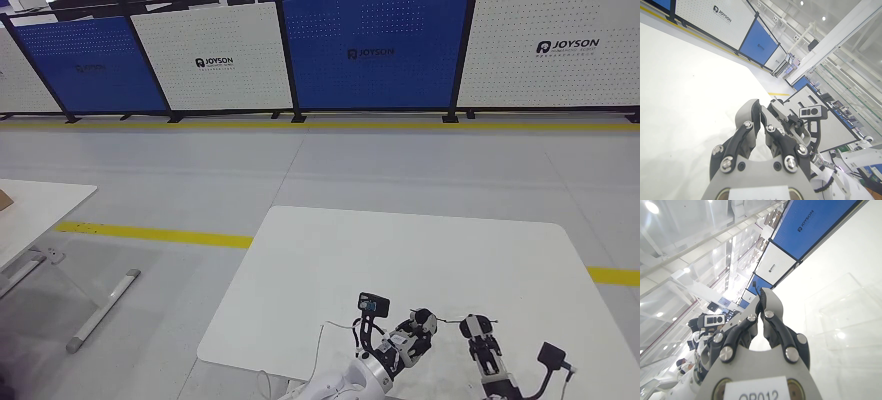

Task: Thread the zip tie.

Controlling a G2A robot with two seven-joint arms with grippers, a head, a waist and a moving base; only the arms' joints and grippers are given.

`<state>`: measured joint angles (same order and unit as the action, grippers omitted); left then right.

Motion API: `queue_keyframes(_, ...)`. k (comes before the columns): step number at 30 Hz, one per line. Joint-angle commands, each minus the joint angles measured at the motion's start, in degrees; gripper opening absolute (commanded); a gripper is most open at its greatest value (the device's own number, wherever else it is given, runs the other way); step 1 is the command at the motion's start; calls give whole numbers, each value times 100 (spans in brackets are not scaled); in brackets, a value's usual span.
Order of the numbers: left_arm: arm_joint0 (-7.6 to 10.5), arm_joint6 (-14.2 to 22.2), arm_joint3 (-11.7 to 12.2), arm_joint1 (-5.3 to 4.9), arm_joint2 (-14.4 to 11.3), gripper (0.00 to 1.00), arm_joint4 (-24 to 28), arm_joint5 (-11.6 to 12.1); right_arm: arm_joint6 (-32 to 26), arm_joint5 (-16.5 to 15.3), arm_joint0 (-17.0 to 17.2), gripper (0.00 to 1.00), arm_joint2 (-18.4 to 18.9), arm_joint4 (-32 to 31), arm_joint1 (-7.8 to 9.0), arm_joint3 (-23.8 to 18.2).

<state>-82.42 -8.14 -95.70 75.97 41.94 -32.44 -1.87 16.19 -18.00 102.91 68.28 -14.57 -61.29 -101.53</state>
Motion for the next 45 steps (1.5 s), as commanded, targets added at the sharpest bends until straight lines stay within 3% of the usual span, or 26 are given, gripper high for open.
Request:
queue_keyframes(1,0,0,0,0,0,0,0,0,-15,2,-4,0,3,-11,-15,6)
queue_keyframes(23,0,0,0,0,0,0,0,0,-164,-97,66,0,198,-22,-147,16)
queue_keyframes(45,0,0,0,0,0,0,0,0,-335,27,25,0,214,-194,-285,25)
